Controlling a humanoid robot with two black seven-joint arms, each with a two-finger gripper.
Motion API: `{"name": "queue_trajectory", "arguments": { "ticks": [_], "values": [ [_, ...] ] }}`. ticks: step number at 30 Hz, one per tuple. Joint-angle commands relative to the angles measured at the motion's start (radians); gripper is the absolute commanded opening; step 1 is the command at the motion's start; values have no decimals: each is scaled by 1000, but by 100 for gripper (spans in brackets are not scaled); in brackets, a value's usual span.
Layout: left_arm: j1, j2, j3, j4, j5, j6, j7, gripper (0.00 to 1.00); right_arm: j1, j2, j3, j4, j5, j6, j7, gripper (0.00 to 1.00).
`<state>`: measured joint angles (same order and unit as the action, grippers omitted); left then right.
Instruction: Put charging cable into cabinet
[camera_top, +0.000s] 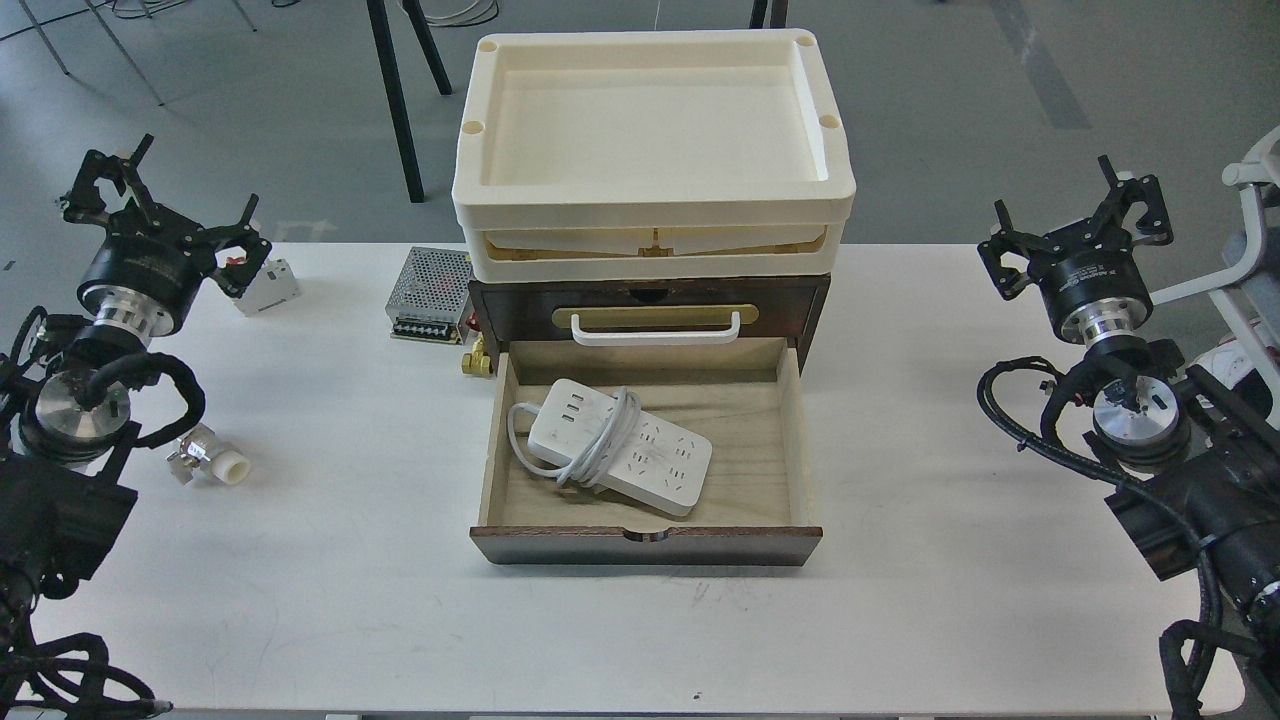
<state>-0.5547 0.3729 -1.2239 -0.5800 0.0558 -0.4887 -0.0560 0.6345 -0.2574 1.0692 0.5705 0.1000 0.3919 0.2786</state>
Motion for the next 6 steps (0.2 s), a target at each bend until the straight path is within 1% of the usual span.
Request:
{"name": "queue_trajectory", "arguments": {
  "ticks": [1,6],
  "values": [
    [9,-8,0,0,-1,0,-2,100,1,0,3,0,1,-1,-2,100],
    [7,-6,1,0,-1,0,-2,100,4,0,5,3,3,4,-2,100]
  ]
}}
